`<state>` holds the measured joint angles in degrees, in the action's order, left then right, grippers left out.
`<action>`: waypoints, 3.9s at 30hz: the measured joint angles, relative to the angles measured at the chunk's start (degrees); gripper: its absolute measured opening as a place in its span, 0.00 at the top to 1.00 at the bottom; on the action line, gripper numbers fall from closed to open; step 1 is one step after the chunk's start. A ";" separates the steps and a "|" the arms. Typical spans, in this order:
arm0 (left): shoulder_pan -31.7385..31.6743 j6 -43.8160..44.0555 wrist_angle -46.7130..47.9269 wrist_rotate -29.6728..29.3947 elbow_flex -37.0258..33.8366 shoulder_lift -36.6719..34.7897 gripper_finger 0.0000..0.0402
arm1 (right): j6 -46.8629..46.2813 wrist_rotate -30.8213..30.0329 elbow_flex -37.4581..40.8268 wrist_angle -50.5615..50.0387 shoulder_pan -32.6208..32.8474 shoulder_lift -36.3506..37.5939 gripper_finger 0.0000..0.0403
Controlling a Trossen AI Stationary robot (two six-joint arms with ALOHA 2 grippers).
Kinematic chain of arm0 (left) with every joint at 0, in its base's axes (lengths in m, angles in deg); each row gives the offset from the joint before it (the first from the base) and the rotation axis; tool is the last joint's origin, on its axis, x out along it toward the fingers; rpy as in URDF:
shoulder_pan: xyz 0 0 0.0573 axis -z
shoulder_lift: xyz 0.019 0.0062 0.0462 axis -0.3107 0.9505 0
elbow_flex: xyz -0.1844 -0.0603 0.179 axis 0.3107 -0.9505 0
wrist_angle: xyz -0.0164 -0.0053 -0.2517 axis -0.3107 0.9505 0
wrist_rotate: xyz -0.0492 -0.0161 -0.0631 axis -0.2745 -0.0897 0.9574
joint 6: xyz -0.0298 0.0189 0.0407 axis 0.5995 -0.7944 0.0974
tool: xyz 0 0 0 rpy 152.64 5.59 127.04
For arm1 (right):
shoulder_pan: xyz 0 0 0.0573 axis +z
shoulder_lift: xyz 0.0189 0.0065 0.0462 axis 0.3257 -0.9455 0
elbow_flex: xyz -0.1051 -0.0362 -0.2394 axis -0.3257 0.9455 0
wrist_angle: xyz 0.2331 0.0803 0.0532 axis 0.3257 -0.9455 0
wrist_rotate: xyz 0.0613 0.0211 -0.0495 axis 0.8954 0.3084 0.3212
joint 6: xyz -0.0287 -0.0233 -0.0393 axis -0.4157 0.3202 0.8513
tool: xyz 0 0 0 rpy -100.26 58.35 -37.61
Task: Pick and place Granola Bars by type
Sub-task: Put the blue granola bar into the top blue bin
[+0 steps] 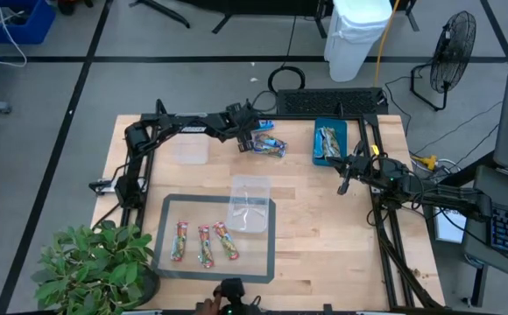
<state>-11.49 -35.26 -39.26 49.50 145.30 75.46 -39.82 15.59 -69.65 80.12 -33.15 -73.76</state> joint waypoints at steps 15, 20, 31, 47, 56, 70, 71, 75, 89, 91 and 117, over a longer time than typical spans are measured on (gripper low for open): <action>-1.70 3.74 1.00 8.45 0.02 0.81 0.51 | 0.00 0.00 0.00 0.00 0.00 0.00 0.99; -2.67 7.48 1.30 10.42 0.02 0.81 0.51 | 0.00 0.00 0.00 -0.02 -0.01 0.00 0.99; -4.34 9.22 3.11 14.05 0.02 0.81 0.65 | 0.00 0.00 0.00 -0.02 -0.01 0.00 0.99; -5.16 12.04 0.60 14.33 0.02 0.81 0.99 | 0.00 0.00 0.00 0.00 0.01 0.00 0.99; -1.18 9.55 0.65 7.98 -0.02 -0.21 1.00 | 0.00 0.00 0.00 0.00 0.01 0.00 0.99; 5.67 10.85 5.74 7.07 -2.21 -18.09 1.00 | 0.00 0.00 0.00 0.00 0.01 0.00 0.99; 6.17 10.97 5.56 6.91 -3.09 -19.86 1.00 | 0.00 -0.01 0.00 0.00 0.00 0.00 0.99; 7.83 12.48 2.65 5.80 -8.92 -27.13 1.00 | 0.00 -0.02 0.00 0.00 -0.01 0.00 0.99; 9.16 20.39 -13.78 11.00 -35.11 -50.08 1.00 | 0.00 0.00 0.00 0.02 -0.01 0.00 0.99; 9.20 21.44 -14.71 13.57 -37.70 -52.78 1.00 | 0.00 0.00 0.00 0.00 0.01 -0.02 0.99; 7.98 24.01 -22.51 11.72 -56.57 -74.88 1.00 | 0.00 0.00 0.00 0.00 -0.01 -0.02 0.99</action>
<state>-3.51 -11.24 -61.77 61.22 88.73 0.58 -39.82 15.59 -69.65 80.12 -33.16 -73.78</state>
